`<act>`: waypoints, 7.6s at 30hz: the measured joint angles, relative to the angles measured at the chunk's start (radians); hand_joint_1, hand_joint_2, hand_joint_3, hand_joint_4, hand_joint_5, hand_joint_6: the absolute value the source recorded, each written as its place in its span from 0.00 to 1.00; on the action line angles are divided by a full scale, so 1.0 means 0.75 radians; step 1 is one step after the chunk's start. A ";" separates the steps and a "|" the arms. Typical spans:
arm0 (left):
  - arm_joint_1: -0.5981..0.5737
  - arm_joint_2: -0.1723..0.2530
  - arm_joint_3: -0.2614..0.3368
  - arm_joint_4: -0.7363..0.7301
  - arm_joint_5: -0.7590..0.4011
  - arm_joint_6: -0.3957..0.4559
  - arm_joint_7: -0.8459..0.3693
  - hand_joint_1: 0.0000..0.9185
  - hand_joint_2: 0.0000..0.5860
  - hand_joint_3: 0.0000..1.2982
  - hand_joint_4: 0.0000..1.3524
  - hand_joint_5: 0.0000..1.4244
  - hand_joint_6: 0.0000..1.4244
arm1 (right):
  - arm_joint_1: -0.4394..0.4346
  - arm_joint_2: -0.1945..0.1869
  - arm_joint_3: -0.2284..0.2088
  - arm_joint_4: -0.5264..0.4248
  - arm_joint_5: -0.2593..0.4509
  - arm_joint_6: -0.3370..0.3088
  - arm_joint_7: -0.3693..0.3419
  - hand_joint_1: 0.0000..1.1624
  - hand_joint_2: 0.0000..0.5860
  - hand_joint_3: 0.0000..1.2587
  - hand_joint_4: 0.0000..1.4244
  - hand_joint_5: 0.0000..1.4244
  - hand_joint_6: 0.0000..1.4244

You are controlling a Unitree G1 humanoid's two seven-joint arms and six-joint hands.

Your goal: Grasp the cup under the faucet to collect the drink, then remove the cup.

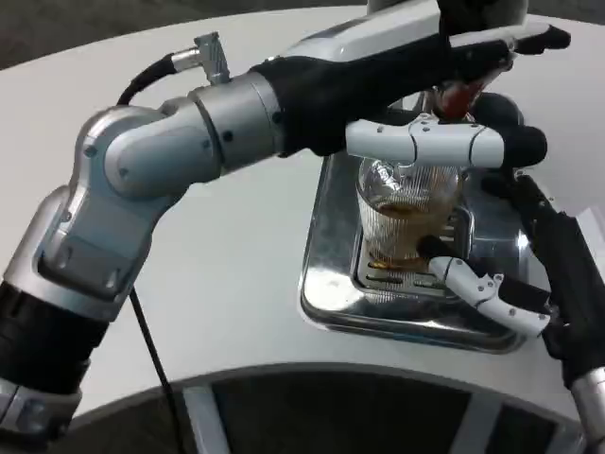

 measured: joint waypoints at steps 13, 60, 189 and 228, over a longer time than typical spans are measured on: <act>-0.019 0.000 0.000 0.026 -0.007 -0.020 -0.004 0.00 0.25 0.05 0.00 0.06 0.14 | -0.076 0.002 0.017 0.088 -0.003 0.003 -0.003 0.61 0.39 0.05 0.04 0.08 0.10; -0.045 0.039 -0.008 -0.023 0.020 -0.051 -0.053 0.00 0.24 0.05 0.00 0.06 0.14 | -0.143 0.064 0.106 0.092 -0.023 0.099 -0.030 0.61 0.39 0.05 0.04 0.08 0.09; 0.118 0.038 0.237 -0.098 -0.147 -0.227 0.071 0.00 0.20 0.07 0.08 0.16 0.22 | -0.163 0.199 0.102 0.143 -0.212 0.111 -0.359 0.64 0.45 0.39 0.34 0.37 0.36; 0.824 0.143 0.549 -0.587 -0.264 -0.025 0.120 0.00 0.21 0.10 0.11 0.18 0.23 | 0.014 0.136 0.057 -0.010 -0.119 0.070 -0.256 0.66 0.40 0.50 0.46 0.53 0.58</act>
